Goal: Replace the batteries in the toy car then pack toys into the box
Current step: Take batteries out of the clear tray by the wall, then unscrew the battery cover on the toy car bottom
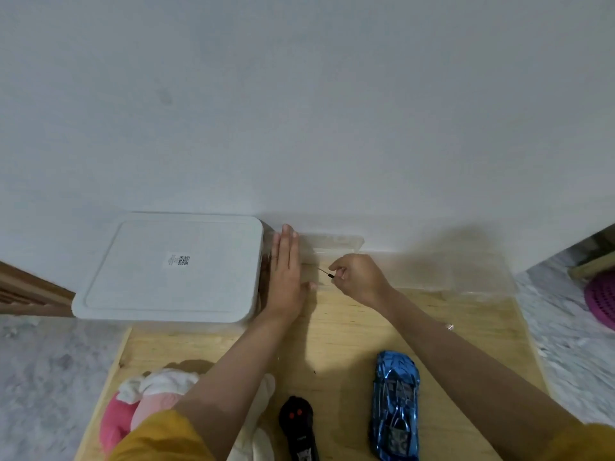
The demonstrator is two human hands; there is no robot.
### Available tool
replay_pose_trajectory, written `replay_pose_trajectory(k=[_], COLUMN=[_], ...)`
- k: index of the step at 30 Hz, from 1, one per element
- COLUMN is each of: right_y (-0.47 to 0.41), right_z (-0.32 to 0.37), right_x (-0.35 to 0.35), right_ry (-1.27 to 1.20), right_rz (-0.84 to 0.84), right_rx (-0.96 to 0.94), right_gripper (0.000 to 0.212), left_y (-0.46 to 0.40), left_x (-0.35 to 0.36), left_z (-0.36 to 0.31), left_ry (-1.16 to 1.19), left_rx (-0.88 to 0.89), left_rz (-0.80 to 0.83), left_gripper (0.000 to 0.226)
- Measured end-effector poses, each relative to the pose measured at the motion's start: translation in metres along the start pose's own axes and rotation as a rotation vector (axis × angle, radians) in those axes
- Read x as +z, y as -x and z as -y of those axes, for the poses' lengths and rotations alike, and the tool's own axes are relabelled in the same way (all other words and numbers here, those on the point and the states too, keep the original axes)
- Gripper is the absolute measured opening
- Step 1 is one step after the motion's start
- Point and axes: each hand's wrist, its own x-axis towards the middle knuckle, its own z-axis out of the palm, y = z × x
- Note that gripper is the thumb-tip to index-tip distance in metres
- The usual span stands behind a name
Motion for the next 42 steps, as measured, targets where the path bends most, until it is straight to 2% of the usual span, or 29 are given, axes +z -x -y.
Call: replay_pose_trajectory(k=[6, 9, 13, 17, 27, 33, 37, 42], right_y=[0.048, 0.077, 0.117, 0.15, 0.231, 0.277, 0.297, 0.31], right_z=[-0.001, 0.002, 0.004, -0.004, -0.061, -0.093, -0.109, -0.118], right_x=[-0.001, 0.002, 0.003, 0.005, -0.001, 0.002, 0.005, 0.006], right_ry=[-0.16, -0.209, -0.275, -0.373, -0.51, -0.603, -0.598, -0.598], right_rz=[-0.354, -0.458, -0.404, -0.372, -0.409, -0.402, -0.365, -0.373], right_rx=[-0.03, 0.014, 0.149, 0.2, 0.354, 0.363, 0.37, 0.346], right_gripper=[0.014, 0.013, 0.011, 0.012, 0.011, 0.023, 0.018, 0.021], left_y=[0.006, 0.013, 0.033, 0.059, 0.149, 0.183, 0.193, 0.198], left_x=[-0.013, -0.02, -0.024, -0.021, 0.03, 0.057, 0.065, 0.069], left_z=[-0.013, -0.015, -0.02, -0.036, -0.127, -0.166, -0.18, -0.19], left_ry=[-0.11, -0.114, -0.143, -0.241, -0.062, -0.16, -0.193, -0.198], left_rx=[-0.046, -0.055, -0.085, -0.078, -0.107, -0.151, -0.229, -0.275], left_rz=[0.072, 0.127, 0.187, 0.241, 0.324, 0.441, 0.511, 0.483], left_gripper=[0.105, 0.101, 0.099, 0.094, 0.077, 0.085, 0.083, 0.078])
